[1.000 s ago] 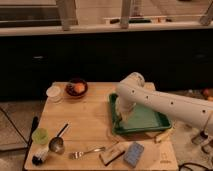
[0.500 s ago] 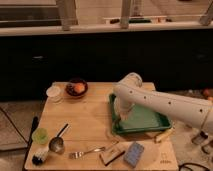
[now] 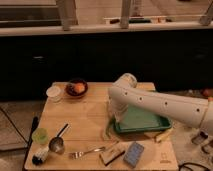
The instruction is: Place pepper in table surface
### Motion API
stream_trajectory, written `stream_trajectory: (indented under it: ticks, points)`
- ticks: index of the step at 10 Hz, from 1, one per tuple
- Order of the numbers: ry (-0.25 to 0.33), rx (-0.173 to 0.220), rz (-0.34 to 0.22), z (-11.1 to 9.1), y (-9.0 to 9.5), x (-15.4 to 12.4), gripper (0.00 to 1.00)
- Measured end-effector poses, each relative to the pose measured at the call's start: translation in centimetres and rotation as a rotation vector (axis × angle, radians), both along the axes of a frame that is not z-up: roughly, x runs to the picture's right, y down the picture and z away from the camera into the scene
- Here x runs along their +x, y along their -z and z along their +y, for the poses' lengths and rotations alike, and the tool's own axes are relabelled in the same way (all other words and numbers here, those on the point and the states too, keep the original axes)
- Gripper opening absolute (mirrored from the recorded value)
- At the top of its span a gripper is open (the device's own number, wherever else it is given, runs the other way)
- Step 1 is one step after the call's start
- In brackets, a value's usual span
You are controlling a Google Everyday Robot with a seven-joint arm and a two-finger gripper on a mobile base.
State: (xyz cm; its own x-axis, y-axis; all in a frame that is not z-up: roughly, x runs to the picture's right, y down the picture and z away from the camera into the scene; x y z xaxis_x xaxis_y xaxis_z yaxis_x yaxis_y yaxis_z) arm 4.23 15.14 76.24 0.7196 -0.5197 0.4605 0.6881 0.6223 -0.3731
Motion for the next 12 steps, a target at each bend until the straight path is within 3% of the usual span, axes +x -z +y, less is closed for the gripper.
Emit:
stream_trajectory:
  ticks: [4, 8, 10, 12]
  points:
    - [0.116, 0.019, -0.102, -0.4, 0.6, -3.8, 0.00]
    - [0.222, 0.016, -0.167, -0.3, 0.7, -6.5, 0.03]
    - [0.257, 0.004, -0.196, -0.2, 0.6, -7.8, 0.17]
    - [0.286, -0.006, -0.220, -0.1, 0.2, -8.4, 0.39]
